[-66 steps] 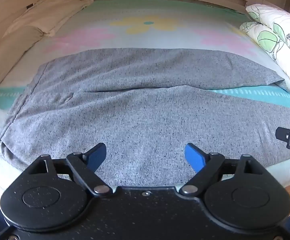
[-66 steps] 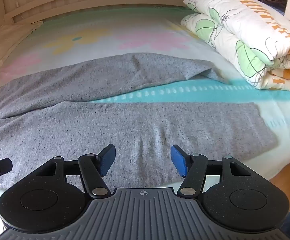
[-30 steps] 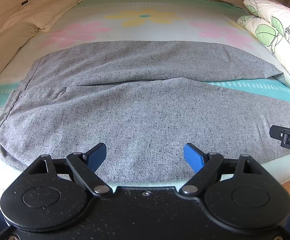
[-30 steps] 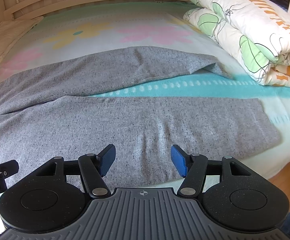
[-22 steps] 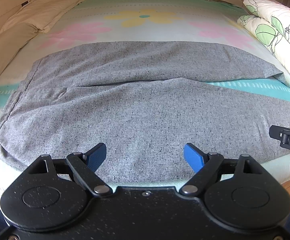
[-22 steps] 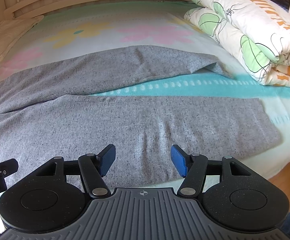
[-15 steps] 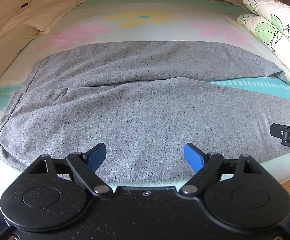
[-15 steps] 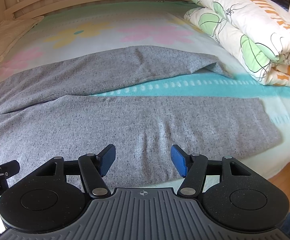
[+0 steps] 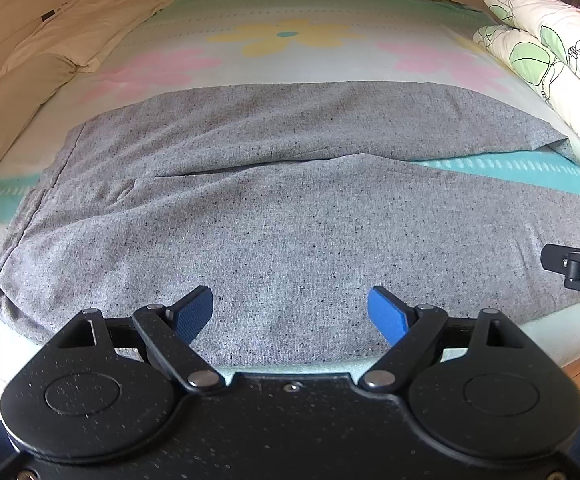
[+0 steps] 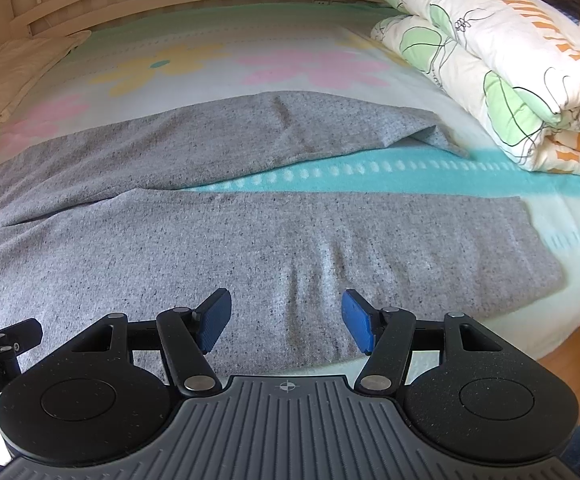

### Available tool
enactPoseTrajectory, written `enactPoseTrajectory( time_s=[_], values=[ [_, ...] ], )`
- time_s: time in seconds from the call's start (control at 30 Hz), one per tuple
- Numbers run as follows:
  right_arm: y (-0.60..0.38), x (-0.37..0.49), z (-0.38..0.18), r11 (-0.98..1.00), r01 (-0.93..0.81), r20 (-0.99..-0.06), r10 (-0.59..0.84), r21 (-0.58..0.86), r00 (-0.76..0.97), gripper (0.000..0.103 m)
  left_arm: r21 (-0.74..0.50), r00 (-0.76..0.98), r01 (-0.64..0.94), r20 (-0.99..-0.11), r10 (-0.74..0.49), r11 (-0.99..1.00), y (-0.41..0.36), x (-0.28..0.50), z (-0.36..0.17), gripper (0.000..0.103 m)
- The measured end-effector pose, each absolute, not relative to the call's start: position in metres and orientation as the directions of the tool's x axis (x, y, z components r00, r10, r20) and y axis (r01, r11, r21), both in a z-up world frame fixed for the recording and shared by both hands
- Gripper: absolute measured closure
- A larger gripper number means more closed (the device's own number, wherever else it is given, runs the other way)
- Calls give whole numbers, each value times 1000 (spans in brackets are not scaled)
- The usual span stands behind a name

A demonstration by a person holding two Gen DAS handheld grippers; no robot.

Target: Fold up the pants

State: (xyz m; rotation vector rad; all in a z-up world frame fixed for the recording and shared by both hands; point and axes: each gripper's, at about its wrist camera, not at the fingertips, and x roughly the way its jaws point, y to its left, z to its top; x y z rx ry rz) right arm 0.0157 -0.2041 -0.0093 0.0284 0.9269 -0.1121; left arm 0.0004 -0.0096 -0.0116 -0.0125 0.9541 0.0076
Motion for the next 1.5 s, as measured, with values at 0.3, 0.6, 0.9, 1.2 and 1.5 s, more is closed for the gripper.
enactPoseTrajectory(
  time_s=[0.3, 0.6, 0.9, 1.2, 1.5],
  values=[
    [-203, 15, -9, 994, 106, -799, -83, -25, 595, 44, -7, 578, -11, -816, 0, 1000, -9, 0, -12, 18],
    [-203, 15, -9, 994, 105, -800, -83, -25, 594, 44, -4, 578, -10, -816, 3, 1000, -10, 1, -11, 18],
    [-202, 15, -9, 994, 106, -800, -83, -24, 594, 44, -3, 577, -13, -816, 5, 1000, -10, 1, -11, 18],
    [-202, 15, -9, 994, 106, -800, -83, -24, 594, 44, 0, 577, -13, -817, 7, 1000, -10, 1, -12, 18],
    [-200, 15, -9, 995, 101, -800, -82, -26, 595, 44, 13, 575, -18, -818, 21, 1000, -10, 2, -16, 18]
  ],
)
